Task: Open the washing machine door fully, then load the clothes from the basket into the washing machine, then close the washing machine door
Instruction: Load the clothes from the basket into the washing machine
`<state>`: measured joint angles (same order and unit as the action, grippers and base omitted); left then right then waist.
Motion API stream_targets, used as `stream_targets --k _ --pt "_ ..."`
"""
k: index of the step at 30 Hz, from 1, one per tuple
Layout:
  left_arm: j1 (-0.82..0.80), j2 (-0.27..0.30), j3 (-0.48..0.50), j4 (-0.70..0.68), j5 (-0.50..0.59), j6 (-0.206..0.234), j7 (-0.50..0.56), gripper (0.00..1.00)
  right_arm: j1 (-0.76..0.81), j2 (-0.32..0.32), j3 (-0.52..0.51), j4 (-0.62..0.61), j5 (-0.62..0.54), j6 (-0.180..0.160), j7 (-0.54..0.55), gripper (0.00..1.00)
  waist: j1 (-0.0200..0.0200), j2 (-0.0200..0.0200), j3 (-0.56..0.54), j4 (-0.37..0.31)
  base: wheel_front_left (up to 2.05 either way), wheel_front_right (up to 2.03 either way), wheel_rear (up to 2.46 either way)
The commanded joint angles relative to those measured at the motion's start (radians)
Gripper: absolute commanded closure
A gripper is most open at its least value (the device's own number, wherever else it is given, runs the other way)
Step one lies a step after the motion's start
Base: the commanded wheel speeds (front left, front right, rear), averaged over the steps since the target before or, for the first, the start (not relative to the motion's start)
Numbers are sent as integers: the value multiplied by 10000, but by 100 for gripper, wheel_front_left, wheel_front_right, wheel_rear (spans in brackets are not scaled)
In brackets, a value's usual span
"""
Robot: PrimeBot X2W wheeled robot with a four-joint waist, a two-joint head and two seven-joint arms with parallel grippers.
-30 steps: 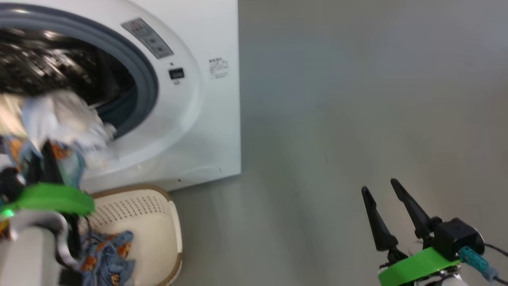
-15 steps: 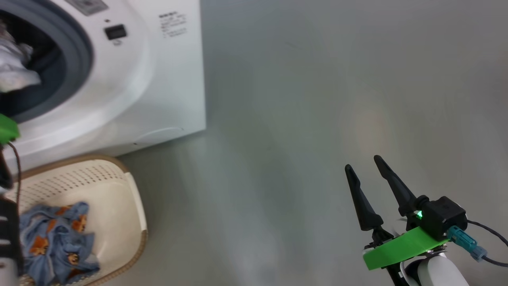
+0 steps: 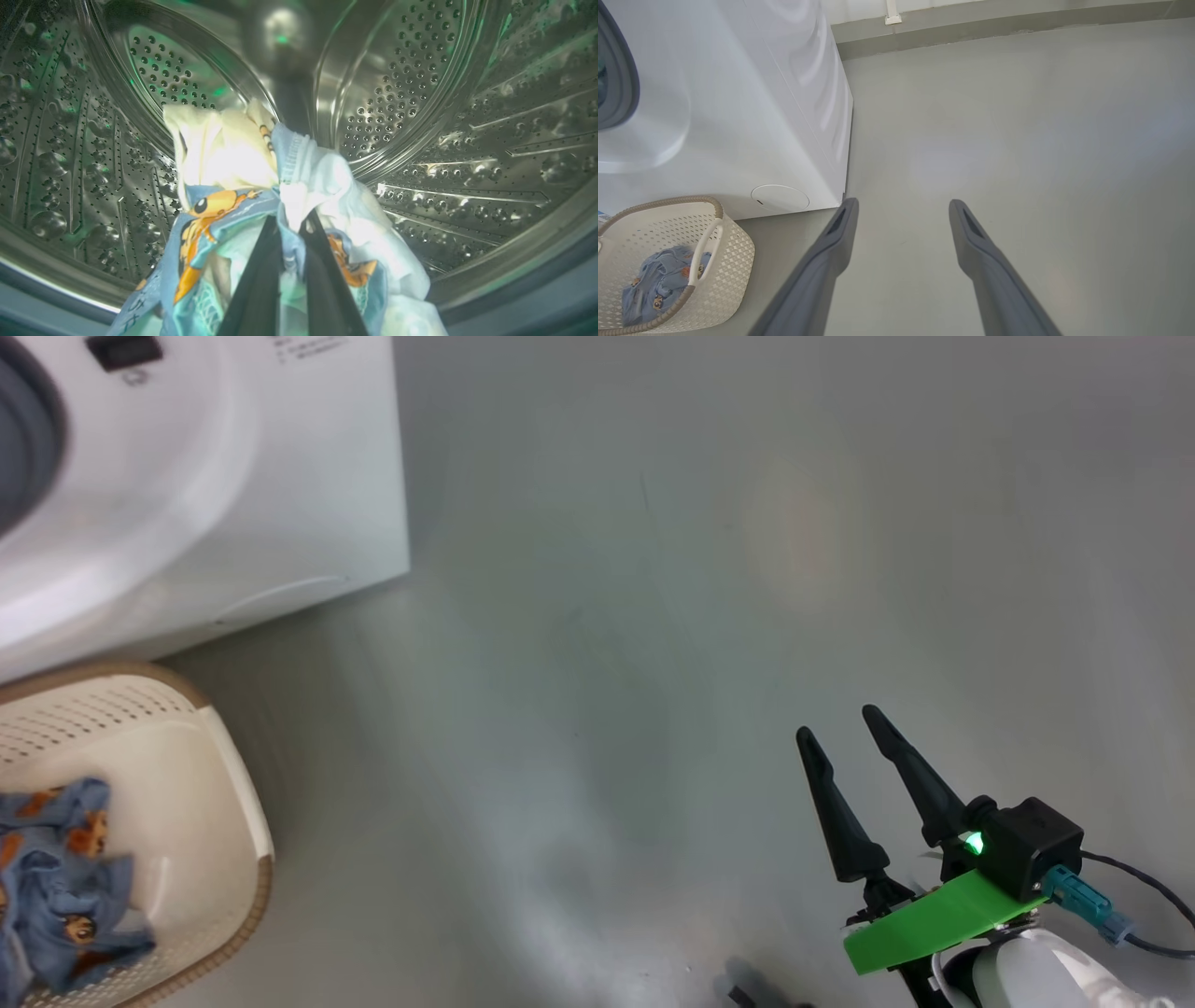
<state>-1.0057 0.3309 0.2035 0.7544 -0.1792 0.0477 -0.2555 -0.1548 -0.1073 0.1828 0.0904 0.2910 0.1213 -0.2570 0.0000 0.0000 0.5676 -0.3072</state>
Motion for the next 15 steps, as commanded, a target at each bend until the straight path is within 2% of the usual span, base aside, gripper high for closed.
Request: stream_targets --k 1,9,15 --pt "-359 668 158 -126 221 50 -62 100 32 -198 230 -198 35 94 -48 0 0 0 325 -186 0 0 0" --pt "-1417 1083 136 -214 631 86 -62 100 268 -240 129 -253 209 94 -48 0 0 0 762 -303 0 0 0" --pt "-1880 1292 314 -829 797 105 -62 100 529 -269 -4 -351 279 94 -48 0 0 0 999 -388 0 0 0"
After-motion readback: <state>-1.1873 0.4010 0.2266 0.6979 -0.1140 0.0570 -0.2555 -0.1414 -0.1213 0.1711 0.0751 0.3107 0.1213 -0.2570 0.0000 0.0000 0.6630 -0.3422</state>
